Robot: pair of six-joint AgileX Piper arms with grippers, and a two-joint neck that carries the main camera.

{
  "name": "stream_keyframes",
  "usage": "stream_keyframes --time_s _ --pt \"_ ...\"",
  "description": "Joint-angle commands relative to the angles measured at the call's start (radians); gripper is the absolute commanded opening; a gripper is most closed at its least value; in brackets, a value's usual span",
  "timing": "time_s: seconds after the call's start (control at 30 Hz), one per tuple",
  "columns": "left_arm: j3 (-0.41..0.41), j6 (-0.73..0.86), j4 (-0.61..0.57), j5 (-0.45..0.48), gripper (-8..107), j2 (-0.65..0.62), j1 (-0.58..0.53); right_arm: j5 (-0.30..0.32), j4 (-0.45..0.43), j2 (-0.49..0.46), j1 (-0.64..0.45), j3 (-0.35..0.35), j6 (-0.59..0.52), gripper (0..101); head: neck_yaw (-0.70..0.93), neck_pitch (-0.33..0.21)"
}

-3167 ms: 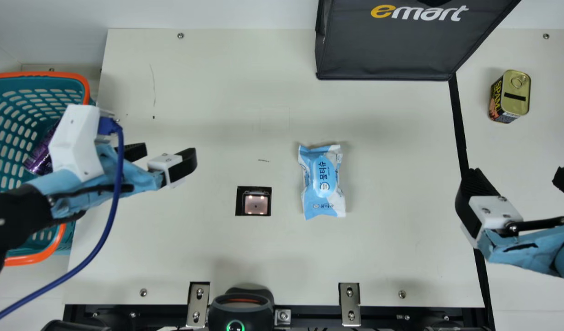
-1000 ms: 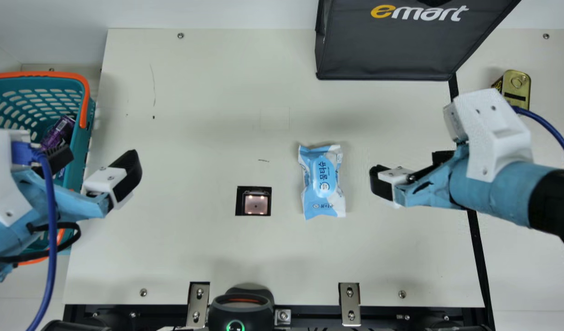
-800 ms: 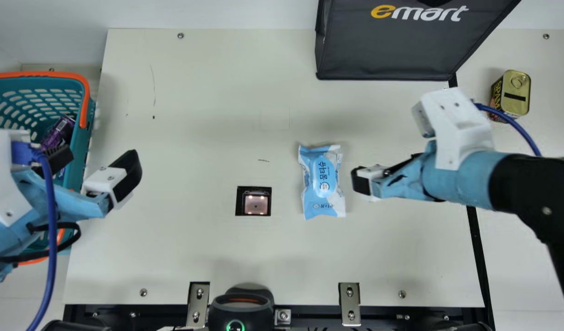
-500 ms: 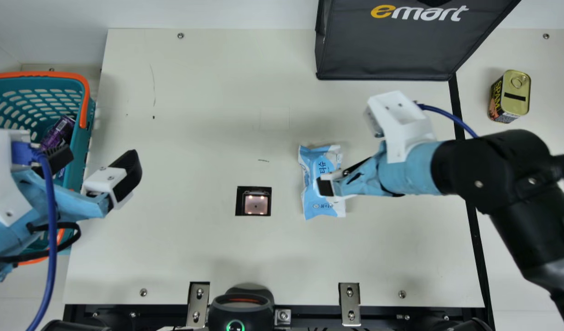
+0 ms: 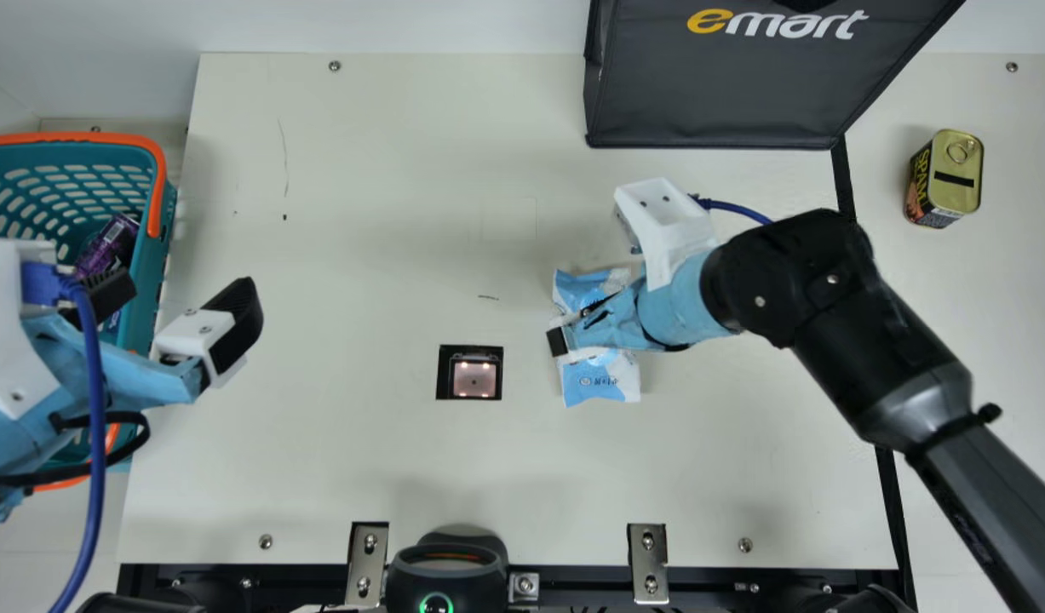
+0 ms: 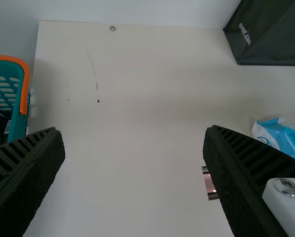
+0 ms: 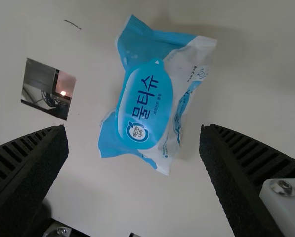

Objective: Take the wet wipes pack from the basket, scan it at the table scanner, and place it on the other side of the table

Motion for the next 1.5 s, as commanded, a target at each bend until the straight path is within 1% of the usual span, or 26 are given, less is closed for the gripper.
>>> stream_keyframes --time_s 0.0,0.2,0.43,0.7,0.87,1.03,1.2,1.47 --pt "0.000 0.000 0.000 0.000 90 0.000 0.000 -0.010 -0.022 0.021 0.011 -0.002 0.034 95 0.002 -0.027" --pt "0.000 0.000 0.000 0.000 90 0.000 0.000 -0.055 -0.092 0.074 0.051 0.001 0.122 95 0.002 -0.027" --pt "0.000 0.000 0.000 0.000 90 0.000 0.000 -0.119 -0.180 0.126 0.090 0.022 0.236 95 0.002 -0.027" --pt "0.000 0.000 0.000 0.000 90 0.000 0.000 -0.188 -0.249 0.174 0.141 0.049 0.357 95 0.002 -0.027" --pt "0.000 0.000 0.000 0.000 90 0.000 0.000 -0.214 -0.281 0.199 0.168 0.065 0.422 95 0.002 -0.027" --pt "0.000 0.000 0.000 0.000 90 0.000 0.000 -0.218 -0.311 0.212 0.187 0.075 0.484 95 0.002 -0.027" --pt "0.000 0.000 0.000 0.000 90 0.000 0.000 -0.207 -0.330 0.215 0.201 0.075 0.530 62 0.002 -0.027" --pt "0.000 0.000 0.000 0.000 90 0.000 0.000 -0.178 -0.345 0.204 0.225 0.064 0.567 8 0.002 -0.027"
